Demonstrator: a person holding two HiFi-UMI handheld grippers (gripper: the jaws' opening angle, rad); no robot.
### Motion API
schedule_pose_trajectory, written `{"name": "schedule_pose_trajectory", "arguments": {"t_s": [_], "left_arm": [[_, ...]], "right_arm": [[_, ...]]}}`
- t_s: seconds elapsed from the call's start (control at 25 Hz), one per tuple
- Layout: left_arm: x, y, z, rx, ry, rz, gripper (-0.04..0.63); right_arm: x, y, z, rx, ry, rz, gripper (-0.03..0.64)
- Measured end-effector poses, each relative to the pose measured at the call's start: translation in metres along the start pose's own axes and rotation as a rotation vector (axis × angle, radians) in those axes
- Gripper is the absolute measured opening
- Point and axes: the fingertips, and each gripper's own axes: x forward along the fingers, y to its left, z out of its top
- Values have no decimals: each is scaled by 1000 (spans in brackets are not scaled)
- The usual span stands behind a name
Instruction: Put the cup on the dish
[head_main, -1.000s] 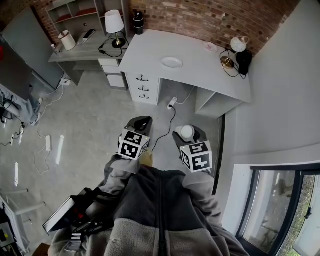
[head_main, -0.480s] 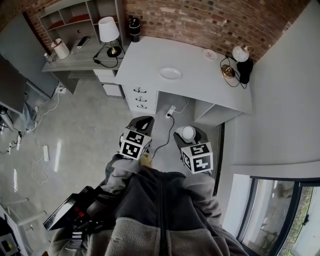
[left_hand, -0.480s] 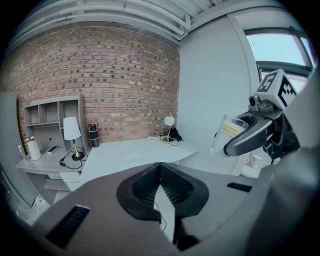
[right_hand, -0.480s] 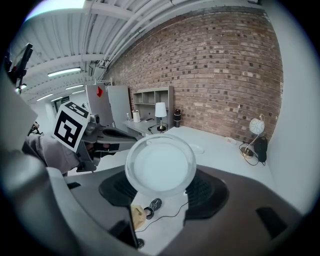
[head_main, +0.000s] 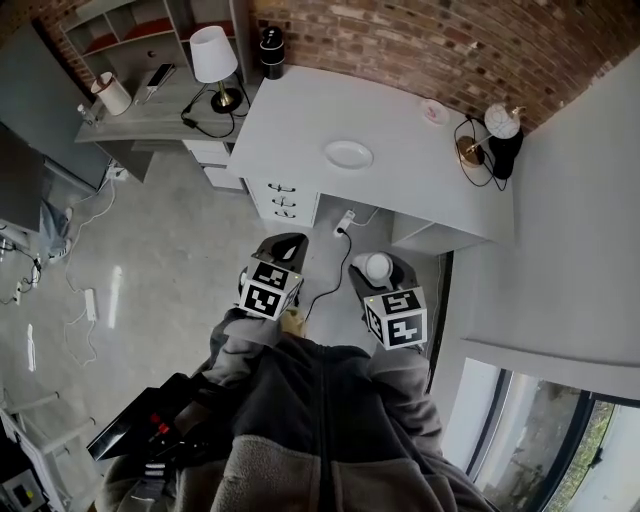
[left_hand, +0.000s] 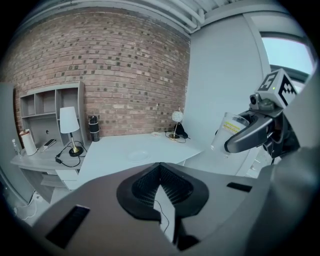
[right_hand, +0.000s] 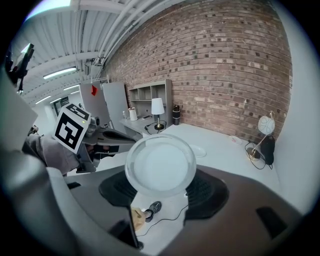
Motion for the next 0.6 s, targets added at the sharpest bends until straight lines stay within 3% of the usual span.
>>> {"name": "schedule_pose_trajectory", "arguments": {"t_s": [0.6], "left_arm": [[84, 99, 60, -25, 8, -57, 5]], "right_arm": [[90, -57, 95, 14, 23, -57, 259]]}}
